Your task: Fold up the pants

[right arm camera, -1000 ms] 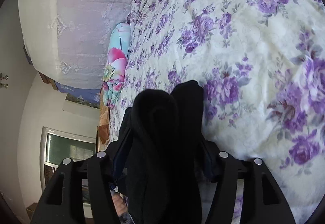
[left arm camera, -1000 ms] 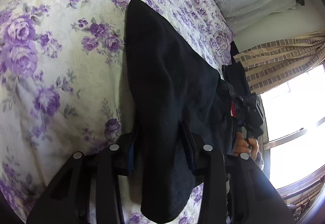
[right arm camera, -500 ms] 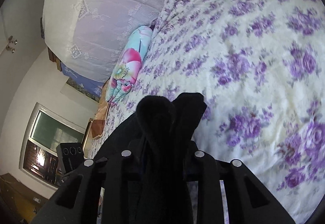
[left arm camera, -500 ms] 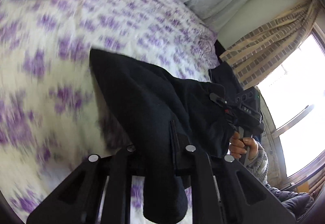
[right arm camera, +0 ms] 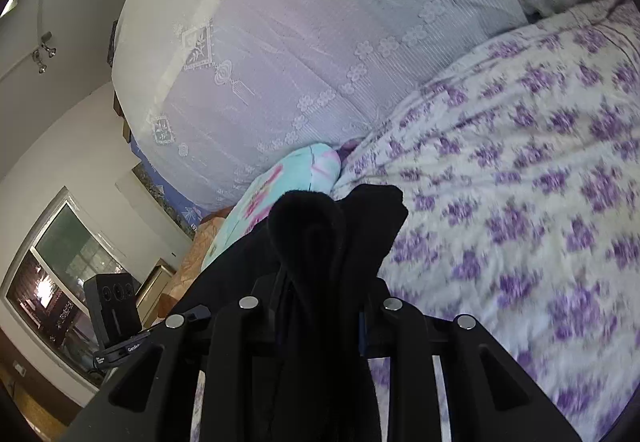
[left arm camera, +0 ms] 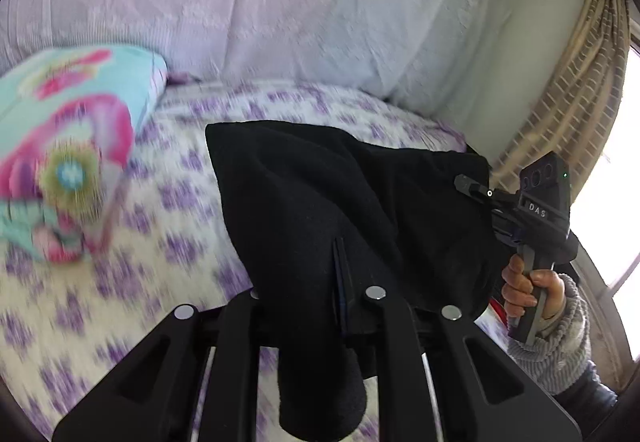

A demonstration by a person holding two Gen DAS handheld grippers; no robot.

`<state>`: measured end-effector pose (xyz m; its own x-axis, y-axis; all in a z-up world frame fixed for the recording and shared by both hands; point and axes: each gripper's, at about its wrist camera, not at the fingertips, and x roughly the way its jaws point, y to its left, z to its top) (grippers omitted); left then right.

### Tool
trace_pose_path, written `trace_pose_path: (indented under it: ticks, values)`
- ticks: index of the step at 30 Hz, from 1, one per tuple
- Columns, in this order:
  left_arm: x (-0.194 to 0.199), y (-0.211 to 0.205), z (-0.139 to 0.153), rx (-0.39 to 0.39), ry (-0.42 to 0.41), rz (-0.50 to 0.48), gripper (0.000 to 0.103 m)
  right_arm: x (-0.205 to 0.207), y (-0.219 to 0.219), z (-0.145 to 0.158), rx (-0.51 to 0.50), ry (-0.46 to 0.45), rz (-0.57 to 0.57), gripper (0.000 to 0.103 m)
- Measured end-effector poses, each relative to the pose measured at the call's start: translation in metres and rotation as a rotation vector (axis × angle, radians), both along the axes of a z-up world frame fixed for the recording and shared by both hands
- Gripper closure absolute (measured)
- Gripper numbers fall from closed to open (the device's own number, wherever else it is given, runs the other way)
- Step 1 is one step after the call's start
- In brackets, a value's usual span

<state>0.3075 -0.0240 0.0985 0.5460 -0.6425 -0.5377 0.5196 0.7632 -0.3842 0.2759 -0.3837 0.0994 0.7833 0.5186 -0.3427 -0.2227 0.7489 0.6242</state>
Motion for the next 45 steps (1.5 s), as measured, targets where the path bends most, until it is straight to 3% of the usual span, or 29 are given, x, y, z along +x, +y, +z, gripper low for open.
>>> trace_pose_path:
  ticks: [3,5,8,9,11,12,14,16,17,20,21,22,25,26,28,31,34,40,45]
  values:
    - [0.049,-0.002,-0.003,-0.001,-0.036,0.044,0.090,0.061,-0.002,0.000,-0.006,-0.020,-0.005,0.078]
    - [0.082,-0.002,-0.019,-0.013,-0.009,0.069,0.090,0.102,-0.004,-0.015,-0.017,-0.003,-0.013,0.078]
    - [0.146,0.001,-0.078,-0.049,0.156,0.129,0.085,0.167,-0.011,-0.076,-0.017,0.139,-0.019,0.072]
    - [0.168,0.003,-0.109,-0.044,0.240,0.162,0.084,0.184,-0.013,-0.105,-0.038,0.209,-0.048,0.065]
    - [0.194,0.008,-0.163,-0.041,0.375,0.222,0.082,0.206,-0.016,-0.164,-0.127,0.354,-0.126,0.064]
    - [0.199,0.015,-0.180,-0.099,0.406,0.221,0.079,0.207,-0.016,-0.179,-0.158,0.362,-0.139,0.063]
    - [0.195,0.017,-0.170,-0.089,0.376,0.205,0.078,0.193,-0.023,-0.181,-0.126,0.288,-0.148,0.058]
    - [0.188,0.014,-0.150,0.018,0.289,0.263,0.051,0.179,-0.028,-0.173,-0.184,0.276,-0.209,0.058]
    - [0.182,0.014,-0.142,0.064,0.249,0.313,0.044,0.171,-0.030,-0.168,-0.220,0.259,-0.250,0.057]
    - [0.163,0.014,-0.122,0.092,0.177,0.361,0.040,0.140,-0.023,-0.143,-0.239,0.165,-0.277,0.052]
    - [0.156,0.010,-0.115,0.108,0.145,0.374,0.039,0.129,-0.011,-0.137,-0.267,0.151,-0.250,0.038]
    - [0.150,0.005,-0.111,0.131,0.118,0.378,0.035,0.121,0.000,-0.135,-0.315,0.149,-0.241,0.025]
    - [0.139,-0.019,-0.115,0.276,0.075,0.370,0.024,0.113,0.038,-0.160,-0.571,0.214,-0.261,0.022]
    - [0.140,-0.026,-0.124,0.319,0.092,0.360,0.024,0.113,0.040,-0.173,-0.591,0.242,-0.262,0.021]
    - [0.141,-0.029,-0.143,0.370,0.130,0.357,0.022,0.114,0.027,-0.180,-0.518,0.281,-0.257,0.014]
    - [0.144,-0.021,-0.154,0.334,0.151,0.368,0.015,0.113,0.015,-0.186,-0.463,0.309,-0.254,0.010]
    - [0.143,-0.016,-0.153,0.310,0.153,0.367,0.015,0.110,0.016,-0.185,-0.471,0.312,-0.249,0.010]
    - [0.109,-0.020,-0.132,0.323,0.072,0.371,0.017,0.103,0.016,-0.178,-0.473,0.324,-0.262,0.007]
    - [0.062,-0.024,-0.098,0.286,-0.021,0.368,0.015,0.041,0.040,-0.141,-0.559,0.168,-0.407,0.006]
